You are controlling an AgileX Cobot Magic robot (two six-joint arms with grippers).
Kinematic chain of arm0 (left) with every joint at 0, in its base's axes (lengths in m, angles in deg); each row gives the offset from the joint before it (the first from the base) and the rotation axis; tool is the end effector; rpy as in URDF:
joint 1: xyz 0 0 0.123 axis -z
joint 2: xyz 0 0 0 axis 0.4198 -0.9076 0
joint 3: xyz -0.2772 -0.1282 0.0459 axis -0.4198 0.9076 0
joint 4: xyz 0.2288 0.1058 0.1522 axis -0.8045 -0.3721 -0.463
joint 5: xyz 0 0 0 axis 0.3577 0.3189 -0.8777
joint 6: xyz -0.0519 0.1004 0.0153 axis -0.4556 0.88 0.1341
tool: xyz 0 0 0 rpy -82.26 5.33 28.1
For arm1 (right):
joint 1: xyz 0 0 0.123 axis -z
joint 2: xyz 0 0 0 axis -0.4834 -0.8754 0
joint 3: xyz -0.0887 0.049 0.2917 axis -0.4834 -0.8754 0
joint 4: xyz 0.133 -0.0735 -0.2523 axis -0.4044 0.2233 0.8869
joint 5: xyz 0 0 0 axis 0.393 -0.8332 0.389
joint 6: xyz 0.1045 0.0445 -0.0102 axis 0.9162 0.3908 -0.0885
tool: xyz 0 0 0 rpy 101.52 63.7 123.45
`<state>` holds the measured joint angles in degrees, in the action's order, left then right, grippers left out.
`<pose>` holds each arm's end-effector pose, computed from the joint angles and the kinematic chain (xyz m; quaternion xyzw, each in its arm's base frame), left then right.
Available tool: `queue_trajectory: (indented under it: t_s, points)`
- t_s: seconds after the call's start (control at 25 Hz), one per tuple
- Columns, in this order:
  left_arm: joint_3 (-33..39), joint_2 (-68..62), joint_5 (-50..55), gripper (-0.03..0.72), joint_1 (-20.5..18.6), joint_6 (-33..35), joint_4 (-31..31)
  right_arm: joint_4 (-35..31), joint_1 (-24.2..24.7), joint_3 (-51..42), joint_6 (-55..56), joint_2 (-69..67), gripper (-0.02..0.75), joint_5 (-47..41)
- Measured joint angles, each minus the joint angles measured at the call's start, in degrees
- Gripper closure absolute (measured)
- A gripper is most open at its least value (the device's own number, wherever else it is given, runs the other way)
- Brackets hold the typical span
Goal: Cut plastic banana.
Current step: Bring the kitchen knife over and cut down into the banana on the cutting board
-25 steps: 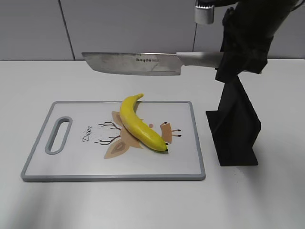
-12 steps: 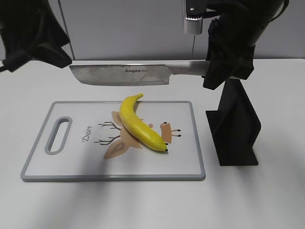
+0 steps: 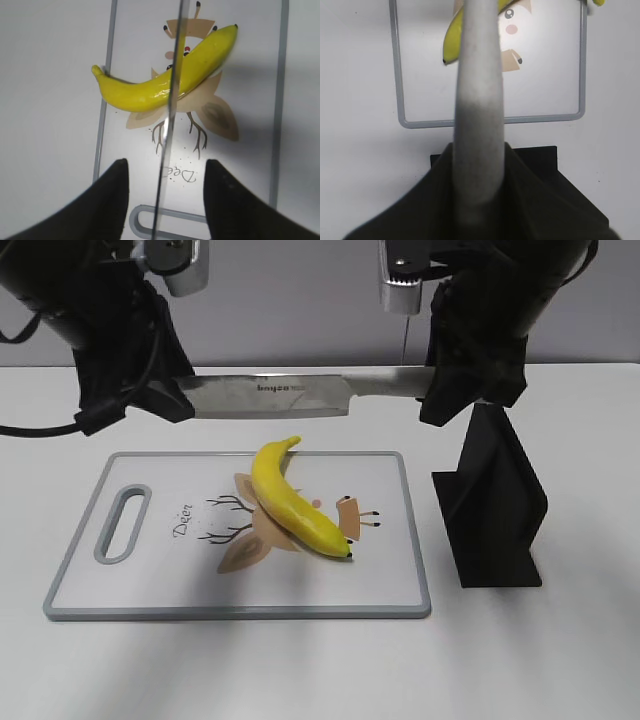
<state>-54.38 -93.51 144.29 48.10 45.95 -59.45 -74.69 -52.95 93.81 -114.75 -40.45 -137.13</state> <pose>0.3548 -0.1919 0.2859 0.7006 0.6626 -0.0684 0.2558 0.3805 0.2043 0.2755 -0.6663 0.7234 0.0971 0.1528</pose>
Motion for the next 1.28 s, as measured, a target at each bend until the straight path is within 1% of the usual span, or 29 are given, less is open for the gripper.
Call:
queue_trajectory:
  t_s: [0.12,0.24,0.32,0.4,0.48,0.72,0.88,1.28]
  points:
    - [0.0,-0.5,-1.7,0.366,0.0,0.0,-0.1,-0.9,0.0,0.0,-0.1,0.0,0.559,0.7]
    - [0.0,-0.5,-2.5,0.51,0.0,0.1,-0.1,-1.1,0.0,0.1,-0.2,-0.1,0.559,0.9]
    - [0.0,-0.5,-2.3,0.622,0.0,0.3,-0.1,-1.1,0.0,0.1,-0.2,-0.4,0.559,1.4]
    - [0.0,-0.5,-1.8,0.664,0.0,0.7,-0.4,-0.9,0.0,0.4,-1.0,-1.0,0.559,2.0]
    - [0.0,-0.6,-1.4,0.679,0.0,0.8,-0.6,-0.9,0.0,0.4,-1.4,-1.7,0.559,2.2]
    - [0.0,-3.5,-1.7,0.69,-0.1,0.9,0.1,-0.2,0.1,0.5,-1.7,-4.2,0.559,3.2]
    - [0.0,-6.5,-2.6,0.691,-0.1,0.9,0.7,0.6,0.3,0.5,-1.6,-6.1,0.559,3.6]
    - [0.0,-12.2,-4.0,0.692,-0.1,0.9,2.3,0.3,2.1,0.5,-1.5,-11.6,0.554,4.4]
